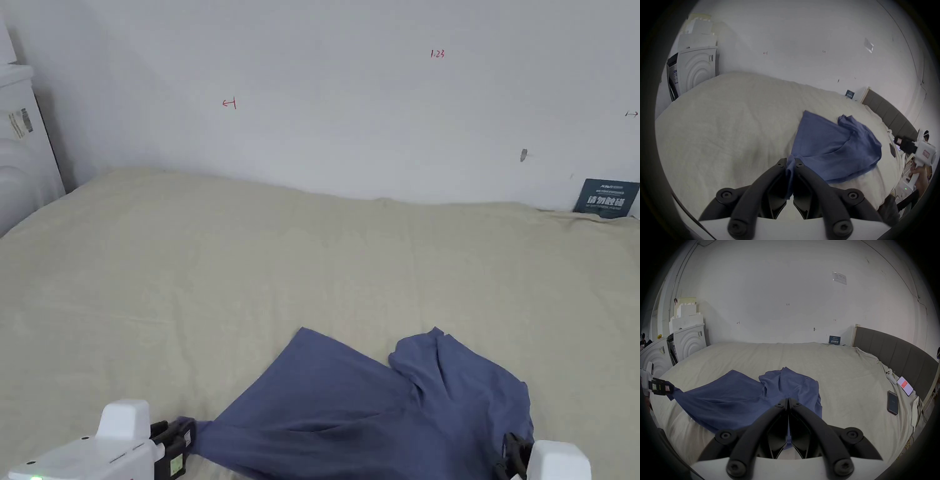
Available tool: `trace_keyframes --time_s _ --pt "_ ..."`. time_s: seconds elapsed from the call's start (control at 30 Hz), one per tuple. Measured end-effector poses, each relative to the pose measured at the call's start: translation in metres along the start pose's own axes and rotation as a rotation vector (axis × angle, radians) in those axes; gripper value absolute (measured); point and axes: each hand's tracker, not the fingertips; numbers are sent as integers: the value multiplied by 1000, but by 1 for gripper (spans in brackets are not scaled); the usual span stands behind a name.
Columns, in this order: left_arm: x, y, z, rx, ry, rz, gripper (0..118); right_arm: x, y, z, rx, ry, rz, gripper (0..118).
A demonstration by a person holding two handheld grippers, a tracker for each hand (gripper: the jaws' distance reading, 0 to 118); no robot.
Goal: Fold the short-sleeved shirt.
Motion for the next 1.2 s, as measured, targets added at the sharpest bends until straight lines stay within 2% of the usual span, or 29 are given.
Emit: trace_keyframes --time_s 0.47,0.67,0.73,0.83,0.9,0.93,1.0,1.13,1.2 --pt "-6 -1 9 84 -60 14 2 35 18 -39 -49 -34 28 1" --pt "-5 -4 -1 43 -16 -12 2 47 27 -76 -91 -30 14 2" --pt "-5 -7 -6 35 0 -14 2 54 35 -98 -136 -23 14 7" --pt "-13 -8 -20 20 13 4 2 66 47 -137 -180 -15 14 30" --pt "-16 -9 -26 13 21 6 2 76 54 -167 -241 9 -11 52" --pt "-14 -8 -27 9 27 5 2 80 56 -182 -276 8 -18 57" --pt "-16 -9 -32 2 30 11 2 85 58 -208 -338 -2 -19 57" --pt "-19 -14 -38 -16 47 26 2 93 49 -248 -439 25 -71 57" --pt "-20 -16 -40 -25 52 30 2 93 42 -261 -491 28 -55 57"
